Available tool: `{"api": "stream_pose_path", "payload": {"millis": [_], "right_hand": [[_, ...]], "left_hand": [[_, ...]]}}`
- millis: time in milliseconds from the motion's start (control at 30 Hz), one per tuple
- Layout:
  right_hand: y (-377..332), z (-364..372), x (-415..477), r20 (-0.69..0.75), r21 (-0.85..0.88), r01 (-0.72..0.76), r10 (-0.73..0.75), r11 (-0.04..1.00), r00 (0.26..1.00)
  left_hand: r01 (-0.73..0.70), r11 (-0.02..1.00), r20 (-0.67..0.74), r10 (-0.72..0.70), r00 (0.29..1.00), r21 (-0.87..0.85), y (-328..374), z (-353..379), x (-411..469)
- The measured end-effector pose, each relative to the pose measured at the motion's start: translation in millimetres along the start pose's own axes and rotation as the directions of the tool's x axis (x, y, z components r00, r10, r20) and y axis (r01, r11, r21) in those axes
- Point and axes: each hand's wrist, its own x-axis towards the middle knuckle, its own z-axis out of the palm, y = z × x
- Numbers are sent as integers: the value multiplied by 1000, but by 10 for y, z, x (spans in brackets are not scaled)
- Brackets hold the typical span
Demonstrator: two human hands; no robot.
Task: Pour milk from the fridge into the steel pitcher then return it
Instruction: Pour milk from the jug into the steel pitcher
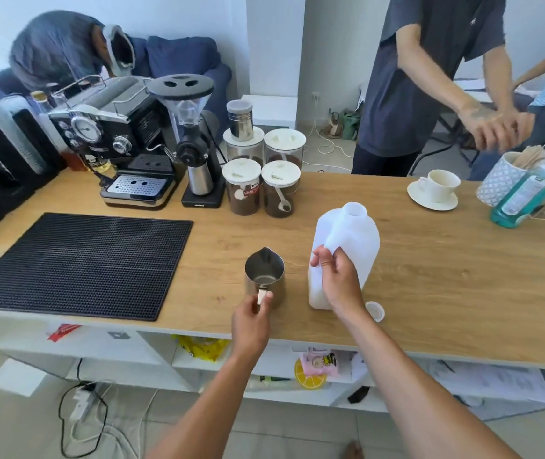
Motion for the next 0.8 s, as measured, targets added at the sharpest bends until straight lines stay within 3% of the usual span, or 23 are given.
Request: {"api": "stream_pose_path", "payload": {"millis": [167, 367, 500, 600, 800], "right_hand": [[-93, -157, 134, -15, 0, 39, -39, 999, 999], [-397, -511, 499, 180, -217, 92, -53, 972, 982], [-581, -591, 631, 318, -415, 219, -85, 883, 944], [-624, -601, 645, 385, -580, 297, -66, 759, 920], [-550, -612, 581, 431, -668, 286, 43, 687, 902]], "left_hand": [[-33, 998, 63, 30, 998, 50, 68, -41, 44], [-80, 994, 83, 74, 994, 69, 39, -120, 134], [-84, 994, 84, 78, 993, 73, -34, -142, 224], [-86, 992, 80, 79, 994, 89, -31, -130, 246], [-113, 986, 89, 102, 991, 124, -39, -128, 313]]}}
